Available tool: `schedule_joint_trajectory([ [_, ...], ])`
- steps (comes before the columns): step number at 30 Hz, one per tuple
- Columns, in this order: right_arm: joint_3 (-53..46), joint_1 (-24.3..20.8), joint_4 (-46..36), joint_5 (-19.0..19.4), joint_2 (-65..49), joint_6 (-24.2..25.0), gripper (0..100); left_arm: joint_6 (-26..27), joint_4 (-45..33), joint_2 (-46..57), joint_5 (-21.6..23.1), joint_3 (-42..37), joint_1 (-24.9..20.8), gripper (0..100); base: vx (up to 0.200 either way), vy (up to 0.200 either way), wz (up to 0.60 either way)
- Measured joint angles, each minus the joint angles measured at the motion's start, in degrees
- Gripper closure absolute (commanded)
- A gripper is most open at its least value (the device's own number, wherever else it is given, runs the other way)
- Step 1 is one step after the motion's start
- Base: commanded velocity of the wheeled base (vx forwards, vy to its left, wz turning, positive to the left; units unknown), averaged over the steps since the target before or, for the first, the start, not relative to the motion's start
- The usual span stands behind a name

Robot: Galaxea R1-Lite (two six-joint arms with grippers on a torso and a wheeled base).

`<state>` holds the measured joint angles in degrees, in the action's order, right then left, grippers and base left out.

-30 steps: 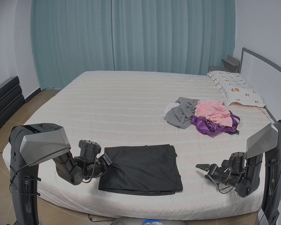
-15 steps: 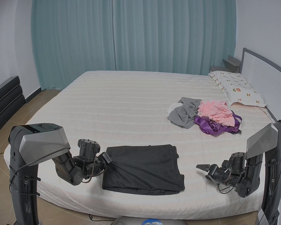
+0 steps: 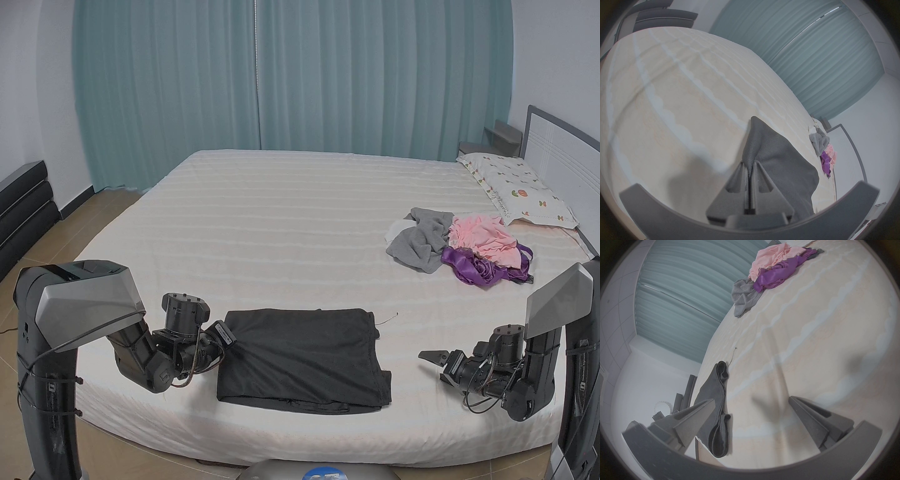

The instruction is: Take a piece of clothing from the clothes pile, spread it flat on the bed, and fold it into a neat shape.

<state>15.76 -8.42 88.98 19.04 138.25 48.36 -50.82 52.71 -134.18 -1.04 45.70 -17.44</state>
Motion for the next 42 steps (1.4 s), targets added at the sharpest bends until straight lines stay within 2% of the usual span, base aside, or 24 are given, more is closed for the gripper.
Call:
schedule_joint_trajectory([
  [18, 0.0, 0.0, 0.0, 0.0, 0.0, 0.0, 0, -0.1, 0.1, 0.0, 1.3, 1.4, 1.8, 100, 0.0, 0.2, 0.0],
  [23, 0.0, -0.2, 0.0, 0.0, 0.0, 0.1, 0, 0.0, 0.2, -0.1, 3.4, 1.7, 2.1, 100, 0.0, 0.2, 0.0],
  [42, 0.0, -0.3, -0.1, 0.1, 0.2, 0.1, 0, -0.1, 0.2, -0.3, 3.5, 1.9, 2.6, 100, 0.0, 0.0, 0.0],
])
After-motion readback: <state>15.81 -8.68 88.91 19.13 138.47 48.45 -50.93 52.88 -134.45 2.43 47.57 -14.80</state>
